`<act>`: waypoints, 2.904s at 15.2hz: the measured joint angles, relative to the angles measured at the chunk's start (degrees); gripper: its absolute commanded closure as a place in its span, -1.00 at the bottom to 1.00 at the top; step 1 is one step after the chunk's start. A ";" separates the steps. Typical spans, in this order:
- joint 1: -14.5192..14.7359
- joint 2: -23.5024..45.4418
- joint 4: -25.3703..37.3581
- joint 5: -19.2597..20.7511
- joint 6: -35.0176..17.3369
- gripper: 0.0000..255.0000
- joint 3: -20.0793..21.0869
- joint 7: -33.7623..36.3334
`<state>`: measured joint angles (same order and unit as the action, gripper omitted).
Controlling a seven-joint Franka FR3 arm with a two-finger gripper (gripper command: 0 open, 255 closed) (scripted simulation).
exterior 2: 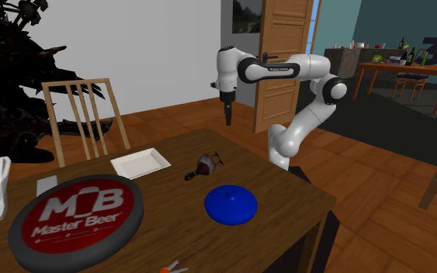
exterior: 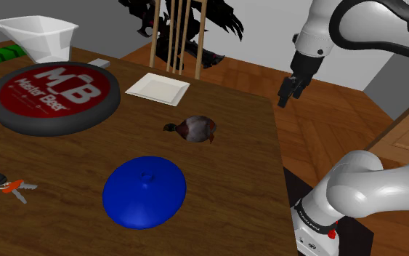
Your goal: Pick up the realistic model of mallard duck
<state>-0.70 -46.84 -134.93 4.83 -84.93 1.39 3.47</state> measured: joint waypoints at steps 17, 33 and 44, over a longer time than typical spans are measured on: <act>5.63 22.35 19.11 -8.48 3.59 -1.00 16.84 14.56; 8.88 38.78 29.48 -8.33 1.61 -1.00 25.97 24.54; 8.93 38.64 28.68 -8.42 0.94 1.00 26.01 24.57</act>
<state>8.23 -8.20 -106.26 -3.59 -83.99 27.40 28.04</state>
